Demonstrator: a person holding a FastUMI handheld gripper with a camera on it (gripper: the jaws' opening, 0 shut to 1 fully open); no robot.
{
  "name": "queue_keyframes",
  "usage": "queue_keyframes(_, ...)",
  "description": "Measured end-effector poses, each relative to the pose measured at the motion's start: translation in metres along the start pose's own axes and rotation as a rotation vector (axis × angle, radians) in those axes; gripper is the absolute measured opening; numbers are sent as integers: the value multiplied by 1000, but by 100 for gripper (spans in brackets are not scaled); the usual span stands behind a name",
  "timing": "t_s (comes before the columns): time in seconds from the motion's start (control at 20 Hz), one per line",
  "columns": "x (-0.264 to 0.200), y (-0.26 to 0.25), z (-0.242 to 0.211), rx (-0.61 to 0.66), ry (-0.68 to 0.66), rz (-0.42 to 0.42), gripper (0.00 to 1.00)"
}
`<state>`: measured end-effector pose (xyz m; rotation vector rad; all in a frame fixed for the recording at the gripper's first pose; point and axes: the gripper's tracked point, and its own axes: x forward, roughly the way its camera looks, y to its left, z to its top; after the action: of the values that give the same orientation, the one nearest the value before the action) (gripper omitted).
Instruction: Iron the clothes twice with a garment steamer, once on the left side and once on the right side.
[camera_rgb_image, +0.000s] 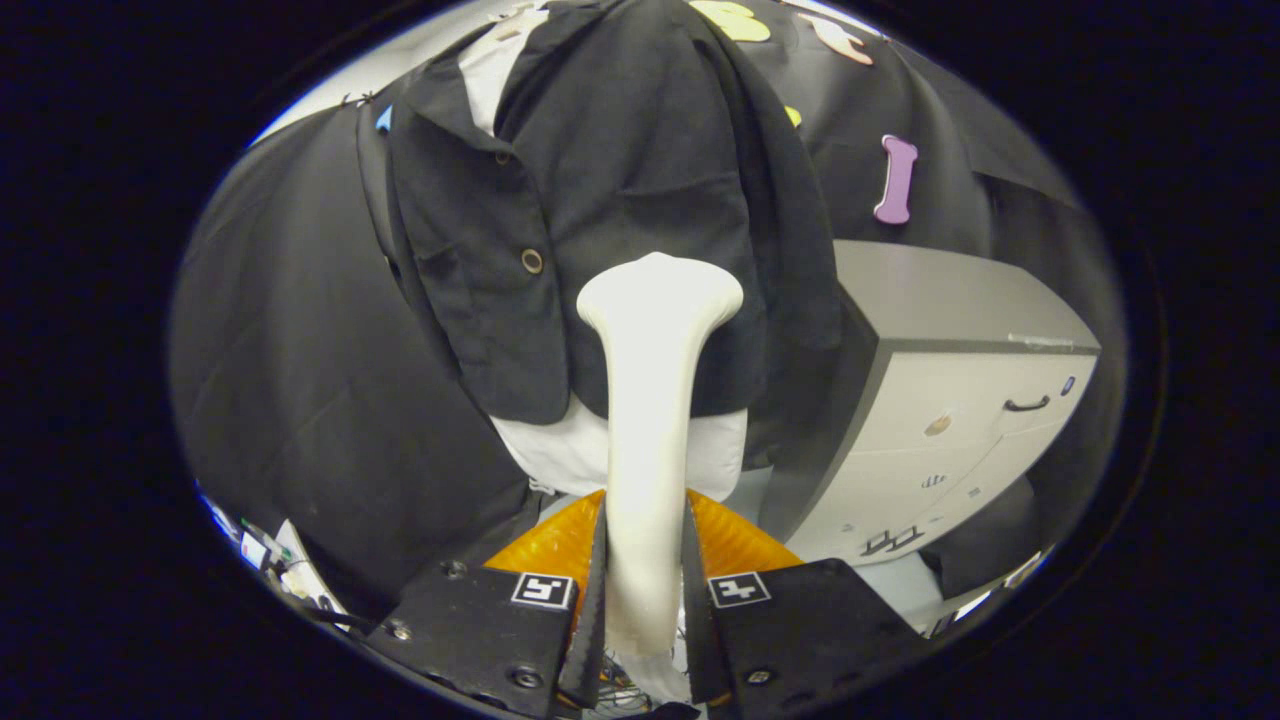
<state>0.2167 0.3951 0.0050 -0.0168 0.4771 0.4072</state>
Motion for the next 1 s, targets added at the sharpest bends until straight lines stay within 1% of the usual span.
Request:
queue_keyframes(0.2,-32,20,43,5,-109,33,36)
queue_keyframes(0.45,-70,60,96,-49,-219,90,36)
queue_keyframes(0.6,-83,88,124,-95,-276,124,36)
queue_keyframes(0.7,-89,111,140,-129,-306,142,36)
queue_keyframes(1.0,-78,175,177,-205,-352,186,36)
